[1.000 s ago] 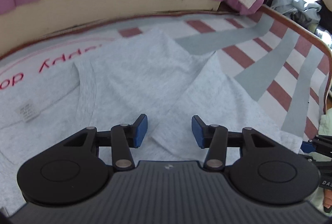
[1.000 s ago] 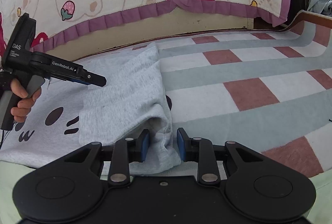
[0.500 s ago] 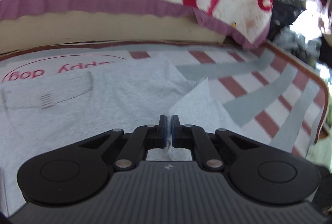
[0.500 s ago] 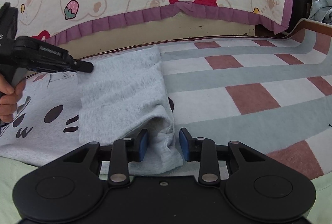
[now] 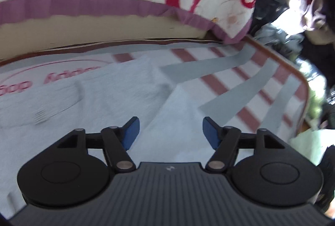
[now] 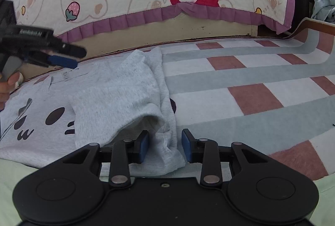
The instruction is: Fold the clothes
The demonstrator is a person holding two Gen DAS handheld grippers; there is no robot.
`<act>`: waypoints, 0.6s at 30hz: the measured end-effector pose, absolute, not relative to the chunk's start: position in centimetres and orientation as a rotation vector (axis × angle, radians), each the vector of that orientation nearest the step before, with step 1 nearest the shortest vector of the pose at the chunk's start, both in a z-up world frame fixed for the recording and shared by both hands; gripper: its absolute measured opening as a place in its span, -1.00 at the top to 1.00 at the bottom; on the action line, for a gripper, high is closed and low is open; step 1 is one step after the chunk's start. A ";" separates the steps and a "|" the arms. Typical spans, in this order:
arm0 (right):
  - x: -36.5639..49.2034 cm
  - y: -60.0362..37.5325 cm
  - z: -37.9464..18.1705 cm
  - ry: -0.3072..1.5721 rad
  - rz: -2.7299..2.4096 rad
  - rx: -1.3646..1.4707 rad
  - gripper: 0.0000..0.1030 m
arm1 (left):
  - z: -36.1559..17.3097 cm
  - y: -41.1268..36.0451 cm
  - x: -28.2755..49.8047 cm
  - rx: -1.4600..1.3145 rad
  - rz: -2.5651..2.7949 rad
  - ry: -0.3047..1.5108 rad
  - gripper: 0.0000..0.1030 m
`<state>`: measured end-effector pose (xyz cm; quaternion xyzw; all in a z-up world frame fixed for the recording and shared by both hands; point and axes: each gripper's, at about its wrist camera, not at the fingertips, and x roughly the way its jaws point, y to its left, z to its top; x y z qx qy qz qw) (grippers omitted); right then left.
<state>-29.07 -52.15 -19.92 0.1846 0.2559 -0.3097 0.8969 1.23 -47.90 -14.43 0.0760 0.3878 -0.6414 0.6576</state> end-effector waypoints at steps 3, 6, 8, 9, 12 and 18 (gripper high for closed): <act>-29.2 -52.2 -19.9 0.525 -0.633 0.392 0.20 | -15.3 -52.2 2.3 0.167 -1.480 0.969 -0.40; -29.2 -52.3 -20.0 0.524 -0.630 0.394 0.19 | -17.6 -55.7 3.3 0.132 -1.445 1.123 -0.29; -29.1 -52.2 -19.9 0.524 -0.631 0.392 0.19 | -19.2 -57.6 3.6 0.115 -1.380 1.234 0.97; -29.1 -52.2 -19.9 0.524 -0.631 0.391 0.19 | -19.5 -58.0 3.0 0.156 -1.360 1.213 0.99; -29.3 -52.3 -20.0 0.517 -0.636 0.403 0.19 | -19.3 -58.9 1.6 0.186 -1.362 1.103 0.99; -32.6 -54.3 -20.8 0.369 -0.721 0.641 0.53 | -19.2 -60.0 1.4 0.188 -1.319 1.011 0.99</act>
